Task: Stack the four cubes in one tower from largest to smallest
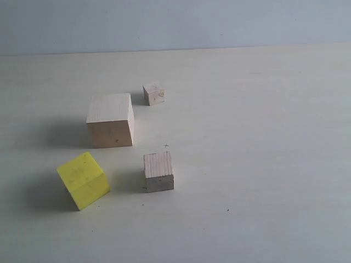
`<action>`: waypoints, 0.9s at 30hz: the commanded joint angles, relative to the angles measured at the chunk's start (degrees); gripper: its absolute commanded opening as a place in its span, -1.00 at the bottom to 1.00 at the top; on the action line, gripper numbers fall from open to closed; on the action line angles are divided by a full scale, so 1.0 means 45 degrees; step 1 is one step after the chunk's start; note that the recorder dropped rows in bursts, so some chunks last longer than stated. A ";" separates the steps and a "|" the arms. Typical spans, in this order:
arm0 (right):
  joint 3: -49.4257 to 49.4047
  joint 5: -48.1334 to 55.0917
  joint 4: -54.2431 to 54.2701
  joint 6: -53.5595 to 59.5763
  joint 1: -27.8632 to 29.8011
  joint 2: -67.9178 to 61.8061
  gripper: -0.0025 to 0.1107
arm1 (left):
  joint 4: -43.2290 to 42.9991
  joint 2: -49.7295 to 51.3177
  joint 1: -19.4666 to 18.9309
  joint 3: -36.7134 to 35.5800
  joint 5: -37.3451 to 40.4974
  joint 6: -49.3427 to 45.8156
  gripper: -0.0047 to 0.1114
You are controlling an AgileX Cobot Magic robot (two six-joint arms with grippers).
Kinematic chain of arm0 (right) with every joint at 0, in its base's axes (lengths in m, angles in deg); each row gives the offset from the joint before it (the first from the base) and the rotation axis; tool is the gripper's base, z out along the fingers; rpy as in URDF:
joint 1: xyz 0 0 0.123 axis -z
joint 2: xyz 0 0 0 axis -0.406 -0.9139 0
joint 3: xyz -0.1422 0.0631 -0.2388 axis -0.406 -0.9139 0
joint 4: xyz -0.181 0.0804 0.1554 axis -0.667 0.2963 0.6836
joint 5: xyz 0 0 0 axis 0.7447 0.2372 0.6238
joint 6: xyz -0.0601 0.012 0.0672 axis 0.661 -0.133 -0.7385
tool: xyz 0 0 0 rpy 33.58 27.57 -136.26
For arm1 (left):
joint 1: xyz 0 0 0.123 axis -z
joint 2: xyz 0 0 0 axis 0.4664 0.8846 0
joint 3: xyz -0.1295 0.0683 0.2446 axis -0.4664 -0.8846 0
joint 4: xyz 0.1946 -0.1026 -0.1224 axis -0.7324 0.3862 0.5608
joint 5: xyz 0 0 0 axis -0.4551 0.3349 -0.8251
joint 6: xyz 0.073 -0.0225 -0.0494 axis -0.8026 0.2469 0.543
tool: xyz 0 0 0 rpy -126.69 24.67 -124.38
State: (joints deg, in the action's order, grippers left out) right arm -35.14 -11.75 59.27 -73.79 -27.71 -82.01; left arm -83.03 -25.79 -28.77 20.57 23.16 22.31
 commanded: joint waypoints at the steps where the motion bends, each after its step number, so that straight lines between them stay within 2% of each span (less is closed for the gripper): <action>1: 0.0602 0.1266 0.0898 -0.0085 -0.1293 -0.1837 -0.96 | 0.0979 0.2092 0.0456 0.1338 0.1099 -0.0651 -0.90; 3: 0.0602 0.1654 0.0898 -0.0085 -0.2042 -0.2584 -0.96 | 0.1891 0.3059 0.1147 0.1776 0.1540 -0.1847 -0.90; 6: 0.0602 0.2676 0.0898 -0.0085 -0.3129 -0.3862 -0.96 | 0.3380 0.4527 0.2712 0.2338 0.2447 -0.4681 -0.90; 8: 0.0602 0.3340 0.0898 -0.0085 -0.3654 -0.4609 -0.96 | 0.4013 0.5400 0.3559 0.2648 0.3086 -0.5789 -0.90; 12: 0.0602 0.5529 0.1191 -0.0085 -0.4644 -0.6067 -0.96 | 0.4632 0.6907 0.4678 0.2884 0.3489 -0.6011 -0.90; 17: 0.0602 0.8126 0.3701 -0.0085 -0.4861 -0.7423 -0.96 | 0.6025 0.7830 0.4796 0.2884 0.3783 -0.6011 -0.90; 19: 0.0602 0.8512 0.3977 -0.0085 -0.4861 -0.7781 -0.96 | 0.6360 0.7970 0.4796 0.2884 0.3530 -0.6011 -0.90; 23: 0.0602 0.8108 0.3850 -0.0085 -0.4861 -0.8026 -0.96 | 0.6644 0.8142 0.4796 0.2884 0.3089 -0.6011 -0.90; 27: 0.0602 0.6773 0.3910 -0.0085 -0.4861 -0.8026 -0.96 | 0.6696 0.8336 0.4796 0.2884 0.2803 -0.6011 -0.90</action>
State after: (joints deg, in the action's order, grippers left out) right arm -32.65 23.07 76.32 -74.21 -49.36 -118.01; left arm -53.67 10.98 -7.49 33.06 37.15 -4.46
